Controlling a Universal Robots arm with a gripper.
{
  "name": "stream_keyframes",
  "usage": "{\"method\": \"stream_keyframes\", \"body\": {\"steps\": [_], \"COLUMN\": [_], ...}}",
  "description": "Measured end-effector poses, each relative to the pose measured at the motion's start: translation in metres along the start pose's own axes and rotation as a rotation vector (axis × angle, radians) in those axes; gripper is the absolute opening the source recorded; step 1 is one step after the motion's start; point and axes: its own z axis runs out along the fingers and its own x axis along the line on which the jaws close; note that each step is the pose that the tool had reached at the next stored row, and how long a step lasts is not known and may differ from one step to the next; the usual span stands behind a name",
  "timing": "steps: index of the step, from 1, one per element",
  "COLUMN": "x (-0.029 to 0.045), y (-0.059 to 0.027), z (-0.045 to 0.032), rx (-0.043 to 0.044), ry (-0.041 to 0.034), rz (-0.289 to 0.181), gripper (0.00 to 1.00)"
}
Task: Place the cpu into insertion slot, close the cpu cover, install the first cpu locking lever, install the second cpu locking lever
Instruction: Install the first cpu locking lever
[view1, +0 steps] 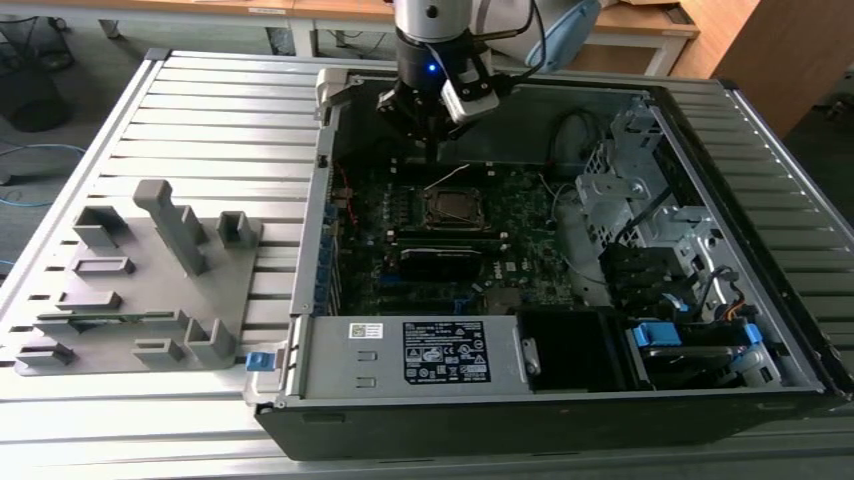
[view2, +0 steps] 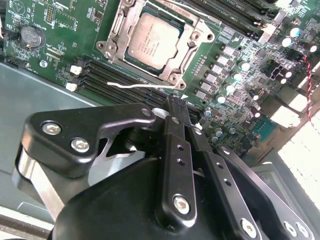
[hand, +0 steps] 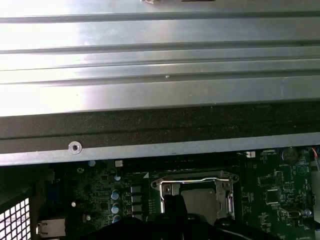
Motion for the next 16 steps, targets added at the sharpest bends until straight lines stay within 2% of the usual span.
{"method": "stream_keyframes", "body": {"steps": [2, 3, 5, 7, 16], "x": [-0.0004, -0.0005, -0.0006, -0.0013, -0.0096], "y": [0.0, -0.0001, -0.0008, -0.0018, -0.0056], "z": [0.0004, 0.0007, 0.0014, 0.0024, 0.0081], "rx": [-0.001, -0.005, -0.0209, -0.0259, -0.0291], "ry": [-0.0001, 0.0003, 0.0016, 0.002, 0.0023], "rz": [0.0, 0.0, 0.002, 0.002, 0.003], "gripper": [0.11, 0.11, 0.11, 0.11, 0.11]}}
